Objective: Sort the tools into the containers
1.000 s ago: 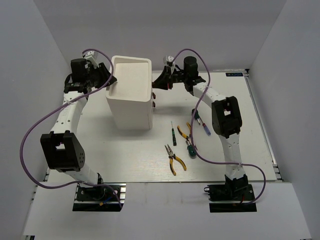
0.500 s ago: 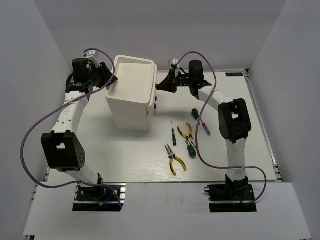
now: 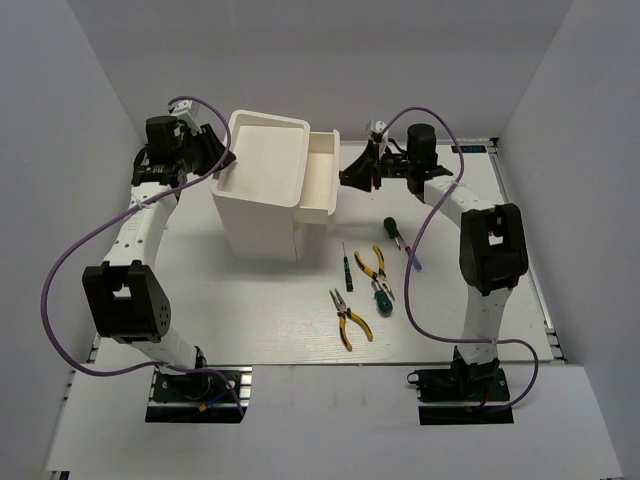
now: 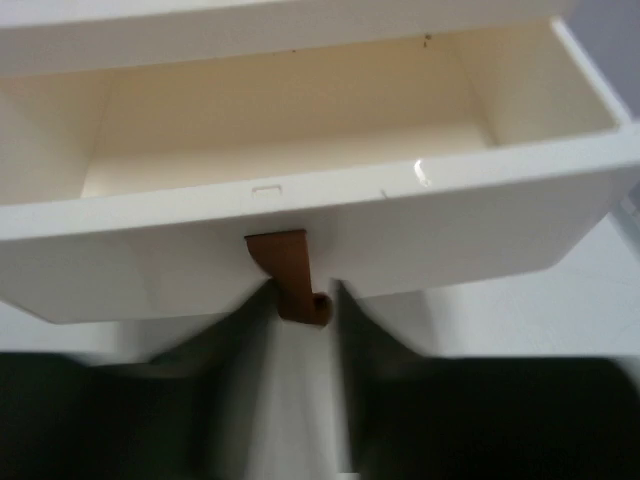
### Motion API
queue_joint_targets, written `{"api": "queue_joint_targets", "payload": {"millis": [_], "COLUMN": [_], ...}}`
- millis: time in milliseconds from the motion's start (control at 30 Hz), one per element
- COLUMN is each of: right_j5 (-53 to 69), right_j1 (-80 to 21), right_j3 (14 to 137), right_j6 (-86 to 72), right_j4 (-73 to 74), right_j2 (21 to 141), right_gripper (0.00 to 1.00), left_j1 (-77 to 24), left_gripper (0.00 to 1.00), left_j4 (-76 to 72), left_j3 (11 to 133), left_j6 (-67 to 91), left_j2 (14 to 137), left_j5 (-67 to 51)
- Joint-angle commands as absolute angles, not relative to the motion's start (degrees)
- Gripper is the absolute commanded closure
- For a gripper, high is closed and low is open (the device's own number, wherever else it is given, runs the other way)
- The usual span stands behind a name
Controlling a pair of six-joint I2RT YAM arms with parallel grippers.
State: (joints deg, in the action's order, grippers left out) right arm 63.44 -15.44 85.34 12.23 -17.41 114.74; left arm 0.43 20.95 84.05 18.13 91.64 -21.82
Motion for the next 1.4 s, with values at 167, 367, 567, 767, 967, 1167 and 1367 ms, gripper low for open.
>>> {"api": "queue_joint_targets", "payload": {"millis": [167, 367, 567, 767, 967, 1167, 1367], "right_j5": [57.1, 25.4, 7.1, 3.0, 1.2, 0.9, 0.5], "right_j1": [-14.0, -14.7, -15.6, -16.7, -18.3, -19.1, -20.2], "right_j3": [89.3, 92.0, 91.4, 88.6, 90.9, 90.8, 90.2], "right_j6": [17.4, 23.5, 23.4, 22.4, 21.4, 20.0, 17.8], "right_j4": [-6.0, 19.9, 32.2, 36.0, 41.1, 41.7, 40.7], "right_j2": [109.5, 106.6, 109.2, 110.5, 114.6, 117.3, 120.0], "right_gripper": [0.17, 0.8, 0.95, 0.68, 0.53, 0.47, 0.48], "left_j1": [-0.8, -0.8, -0.8, -0.8, -0.8, -0.8, -0.8], "left_gripper": [0.14, 0.1, 0.14, 0.74, 0.22, 0.09, 0.09], "left_j4": [19.7, 19.2, 22.9, 32.8, 36.5, 37.3, 38.8], "left_j3": [83.9, 89.2, 96.5, 95.0, 86.6, 77.2, 75.6], "left_j6": [20.0, 20.0, 17.3, 14.1, 12.7, 12.7, 13.3], "left_j2": [91.0, 91.0, 90.7, 84.0, 75.4, 68.2, 65.0], "left_j5": [-27.3, -26.3, -20.1, -10.1, -10.0, -12.4, -13.6]}}
